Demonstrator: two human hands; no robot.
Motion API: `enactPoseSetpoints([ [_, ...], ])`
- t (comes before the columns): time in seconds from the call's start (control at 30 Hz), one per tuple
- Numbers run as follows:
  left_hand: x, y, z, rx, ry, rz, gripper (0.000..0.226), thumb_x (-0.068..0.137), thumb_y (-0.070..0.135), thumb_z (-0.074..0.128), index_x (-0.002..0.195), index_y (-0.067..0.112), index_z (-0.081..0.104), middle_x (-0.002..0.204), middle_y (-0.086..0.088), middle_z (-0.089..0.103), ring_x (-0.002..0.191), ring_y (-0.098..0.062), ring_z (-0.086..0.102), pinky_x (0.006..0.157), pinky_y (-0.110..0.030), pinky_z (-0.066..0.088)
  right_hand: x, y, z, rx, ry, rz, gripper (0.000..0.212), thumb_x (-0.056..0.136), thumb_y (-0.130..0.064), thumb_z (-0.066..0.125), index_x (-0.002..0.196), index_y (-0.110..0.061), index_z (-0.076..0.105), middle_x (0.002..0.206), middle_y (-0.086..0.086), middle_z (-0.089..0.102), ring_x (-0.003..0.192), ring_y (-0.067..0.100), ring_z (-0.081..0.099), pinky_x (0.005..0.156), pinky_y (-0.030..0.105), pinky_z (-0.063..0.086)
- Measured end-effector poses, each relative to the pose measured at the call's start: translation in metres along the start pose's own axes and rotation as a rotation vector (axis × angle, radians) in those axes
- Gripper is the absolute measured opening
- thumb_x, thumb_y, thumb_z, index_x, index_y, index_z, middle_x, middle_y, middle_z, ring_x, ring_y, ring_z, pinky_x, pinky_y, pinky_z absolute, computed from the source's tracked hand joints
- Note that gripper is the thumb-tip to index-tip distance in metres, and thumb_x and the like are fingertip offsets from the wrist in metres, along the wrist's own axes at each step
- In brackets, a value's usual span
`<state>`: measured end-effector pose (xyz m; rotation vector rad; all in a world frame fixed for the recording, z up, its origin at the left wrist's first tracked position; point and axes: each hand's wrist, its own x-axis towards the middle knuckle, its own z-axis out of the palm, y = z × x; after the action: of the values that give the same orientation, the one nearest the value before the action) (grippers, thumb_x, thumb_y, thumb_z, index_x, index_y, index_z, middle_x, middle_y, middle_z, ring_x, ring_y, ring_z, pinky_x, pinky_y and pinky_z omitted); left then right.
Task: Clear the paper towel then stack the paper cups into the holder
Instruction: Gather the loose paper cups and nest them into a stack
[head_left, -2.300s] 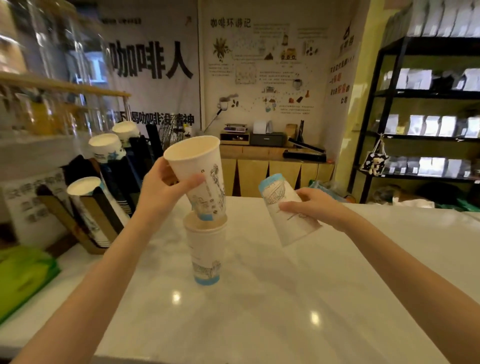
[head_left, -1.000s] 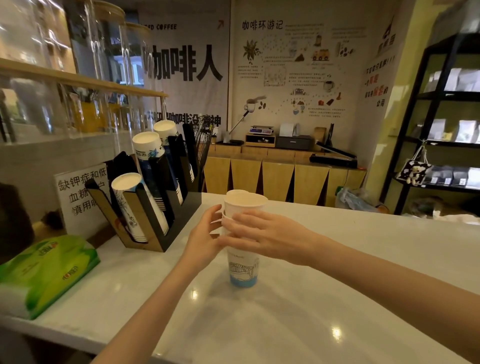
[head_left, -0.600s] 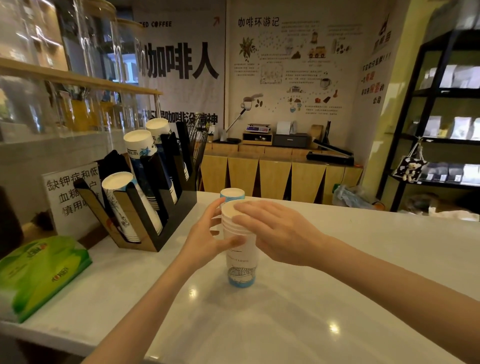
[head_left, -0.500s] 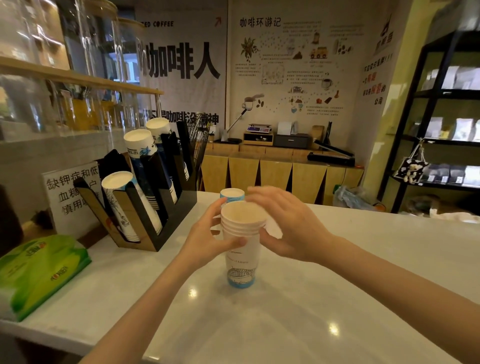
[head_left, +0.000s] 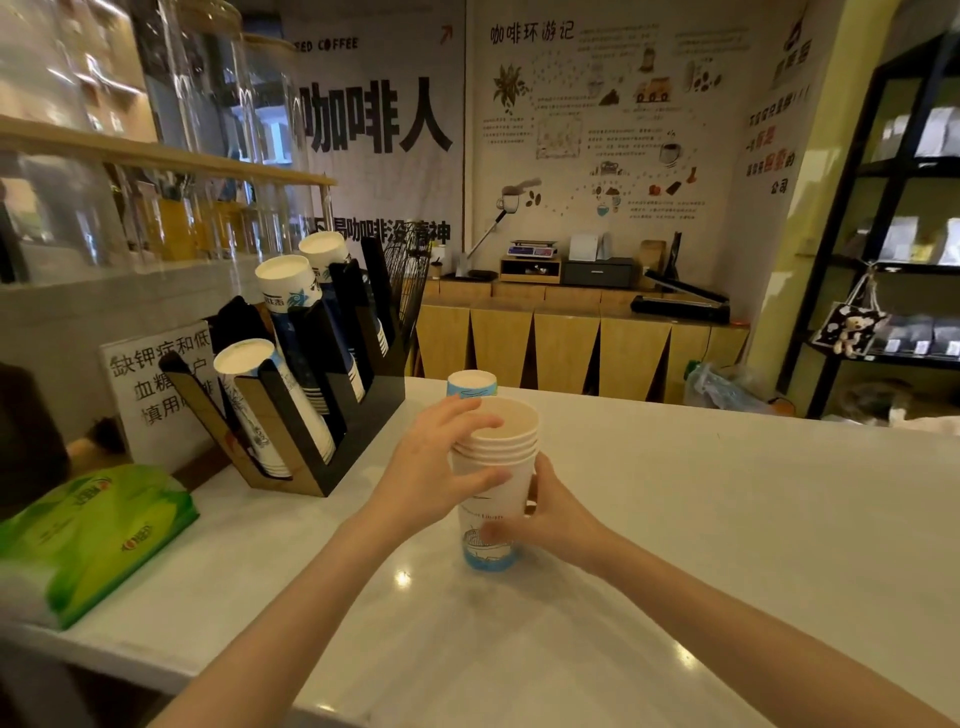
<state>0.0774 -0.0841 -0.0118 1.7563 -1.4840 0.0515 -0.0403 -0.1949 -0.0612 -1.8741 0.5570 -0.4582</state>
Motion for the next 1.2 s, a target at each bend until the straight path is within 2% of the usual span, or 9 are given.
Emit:
enactPoseSetpoints([
  [0.23,0.013,0.006,-0.01,-0.136,0.1,-0.035,0.045,0.075,0.027,0.068,0.118,0.02,0.056,0.119,0.006,0.055,0.116,-0.011,0.046,0.101,-0.033,0.038,0.003,-0.009,-0.022,-0.09,0.101,-0.049,0.098,0.06,-0.026,0.084,0.138,-0.025,0.024,0.127,0.003,0.052,0.111,0.02,0.055,0.091,0.04,0.053],
  [0.37,0.034,0.009,-0.025,-0.258,0.091,-0.066,0.041,0.084,0.031,0.056,0.124,0.024,0.049,0.116,0.001,0.059,0.11,-0.016,0.053,0.096,-0.039,0.045,0.004,-0.036,-0.046,-0.102,0.194,-0.164,0.089,0.064,-0.029,0.08,0.136,-0.029,0.027,0.125,-0.001,0.051,0.095,0.009,0.058,0.067,0.02,0.056],
  [0.43,0.045,0.013,-0.033,-0.315,0.123,-0.058,0.04,0.087,0.031,0.051,0.125,0.024,0.046,0.112,0.005,0.059,0.108,-0.015,0.054,0.092,-0.034,0.047,0.007,-0.055,-0.058,-0.079,0.208,-0.217,0.086,0.067,-0.026,0.078,0.136,-0.03,0.027,0.118,-0.005,0.049,0.09,0.006,0.058,0.058,0.015,0.054],
  [0.53,0.06,0.018,-0.043,-0.357,0.213,-0.042,0.037,0.089,0.034,0.047,0.125,0.028,0.043,0.103,0.016,0.055,0.1,-0.005,0.053,0.081,-0.018,0.049,0.014,-0.086,-0.076,-0.103,0.219,-0.277,0.078,0.071,-0.021,0.075,0.135,-0.027,0.03,0.105,-0.009,0.05,0.087,0.007,0.06,0.059,0.017,0.055],
  [0.67,0.075,0.014,-0.047,-0.369,0.279,-0.072,0.05,0.092,0.038,0.039,0.138,0.033,0.022,0.13,0.006,0.045,0.114,-0.014,0.047,0.092,-0.035,0.048,0.027,-0.12,-0.093,-0.062,0.252,-0.351,0.07,0.076,-0.013,0.07,0.135,-0.02,0.033,0.104,-0.008,0.053,0.086,0.008,0.06,0.057,0.014,0.056],
  [0.8,0.085,0.012,-0.041,-0.412,0.208,-0.152,0.059,0.093,0.037,0.036,0.142,0.034,0.002,0.124,0.012,0.032,0.113,-0.014,0.041,0.088,-0.037,0.046,0.049,-0.141,-0.103,0.034,0.406,-0.413,0.07,0.072,-0.023,0.075,0.13,-0.021,0.036,0.124,0.009,0.053,0.101,0.02,0.062,0.072,0.026,0.06],
  [0.93,0.096,0.0,-0.032,-0.194,0.107,-0.247,0.059,0.082,0.05,0.048,0.133,0.029,0.03,0.129,-0.003,0.045,0.114,-0.024,0.046,0.091,-0.04,0.044,0.071,-0.15,-0.099,0.024,0.468,-0.447,0.081,0.066,-0.033,0.079,0.132,-0.021,0.033,0.126,0.005,0.05,0.108,0.022,0.058,0.087,0.039,0.055],
  [1.03,0.097,-0.004,-0.02,-0.057,0.152,-0.314,0.077,0.067,0.045,0.07,0.13,0.024,0.032,0.123,-0.005,0.041,0.102,-0.015,0.038,0.084,-0.034,0.04,0.083,-0.152,-0.088,-0.004,0.471,-0.443,0.087,0.065,-0.033,0.079,0.135,-0.02,0.031,0.131,0.007,0.049,0.111,0.022,0.056,0.09,0.039,0.054],
  [1.2,0.091,-0.022,-0.005,-0.039,0.174,-0.386,0.09,0.049,0.066,0.068,0.124,0.027,0.037,0.121,-0.001,0.055,0.108,-0.021,0.055,0.088,-0.048,0.052,0.098,-0.146,-0.071,-0.098,0.407,-0.463,0.081,0.069,-0.027,0.077,0.135,-0.018,0.03,0.129,0.004,0.049,0.104,0.012,0.051,0.065,0.013,0.046],
])
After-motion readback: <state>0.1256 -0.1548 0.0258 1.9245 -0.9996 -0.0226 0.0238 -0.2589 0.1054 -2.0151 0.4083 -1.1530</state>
